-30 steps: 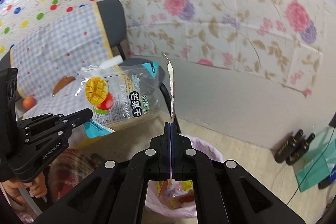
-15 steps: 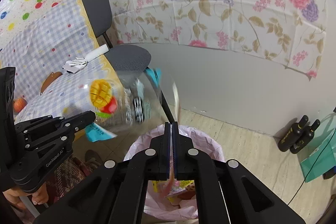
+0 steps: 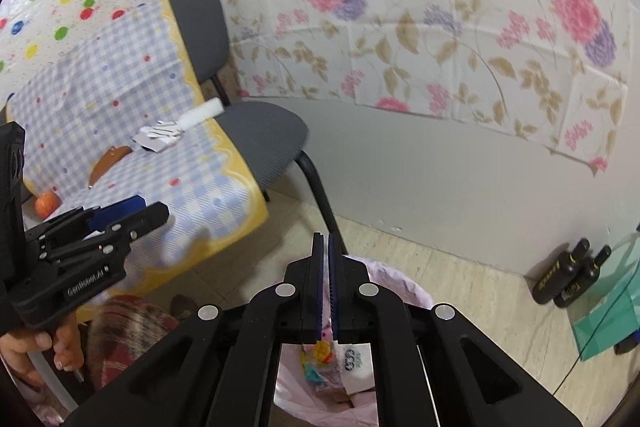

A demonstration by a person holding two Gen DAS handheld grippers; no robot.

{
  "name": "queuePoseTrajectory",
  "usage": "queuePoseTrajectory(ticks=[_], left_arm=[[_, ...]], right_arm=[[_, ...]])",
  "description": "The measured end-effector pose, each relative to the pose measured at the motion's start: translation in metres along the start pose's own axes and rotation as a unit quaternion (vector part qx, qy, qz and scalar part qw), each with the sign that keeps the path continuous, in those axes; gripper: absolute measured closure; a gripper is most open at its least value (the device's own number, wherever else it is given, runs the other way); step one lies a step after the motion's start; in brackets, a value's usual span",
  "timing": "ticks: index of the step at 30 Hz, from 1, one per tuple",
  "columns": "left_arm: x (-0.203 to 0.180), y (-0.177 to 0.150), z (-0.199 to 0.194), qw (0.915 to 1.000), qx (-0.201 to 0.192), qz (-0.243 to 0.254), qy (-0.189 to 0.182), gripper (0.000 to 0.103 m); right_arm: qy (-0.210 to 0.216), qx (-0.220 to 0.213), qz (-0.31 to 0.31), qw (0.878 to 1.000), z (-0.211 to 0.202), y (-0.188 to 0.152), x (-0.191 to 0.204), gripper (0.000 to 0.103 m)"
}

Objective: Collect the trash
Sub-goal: 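Carry both items over the wastebasket and open both grippers to drop them, then move both grippers back toward the remaining wrappers on the chair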

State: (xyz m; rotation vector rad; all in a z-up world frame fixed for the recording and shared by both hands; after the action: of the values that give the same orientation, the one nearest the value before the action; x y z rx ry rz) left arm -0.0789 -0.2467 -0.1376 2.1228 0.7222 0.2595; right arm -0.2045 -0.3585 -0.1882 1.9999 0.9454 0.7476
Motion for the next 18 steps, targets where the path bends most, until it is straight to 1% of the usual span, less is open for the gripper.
queuePoseTrajectory(ticks=[4,8,11,12,16,18], left_arm=[[0.027,0.009,-0.019,0.9991,-0.021,-0.020,0.029,0.059],[0.054,0.013,-0.034,0.9972,-0.031,-0.037,0.057,0.058],[0.075,0.013,-0.042,0.9952,-0.034,-0.049,0.078,0.054],[0.082,0.011,-0.044,0.9946,-0.034,-0.052,0.083,0.054],[0.116,0.005,-0.051,0.9907,-0.030,-0.072,0.112,0.052],[0.136,0.003,-0.054,0.9883,-0.027,-0.080,0.127,0.051]], right_arm=[[0.020,-0.012,-0.018,1.000,-0.004,0.015,0.023,0.098],[0.040,-0.018,-0.043,0.998,0.000,0.029,0.051,0.098],[0.059,-0.021,-0.061,0.996,0.006,0.039,0.078,0.097],[0.063,-0.022,-0.065,0.996,0.008,0.041,0.083,0.096],[0.086,-0.022,-0.082,0.993,0.020,0.053,0.116,0.084],[0.095,-0.023,-0.096,0.991,0.029,0.061,0.133,0.081]])
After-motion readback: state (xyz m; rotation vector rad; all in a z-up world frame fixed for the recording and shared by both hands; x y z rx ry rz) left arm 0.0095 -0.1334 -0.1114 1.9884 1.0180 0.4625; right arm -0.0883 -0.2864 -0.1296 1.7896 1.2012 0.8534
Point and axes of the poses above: each gripper's, at about its wrist camera, not at the fingertips, and z roughly the way its jaws point, x to its left, y to its top, the point moved 3 cm from there along z, roughly the way its jaws point, and after that the axes turned 2 degrees about -y, right-handed, at the moved point
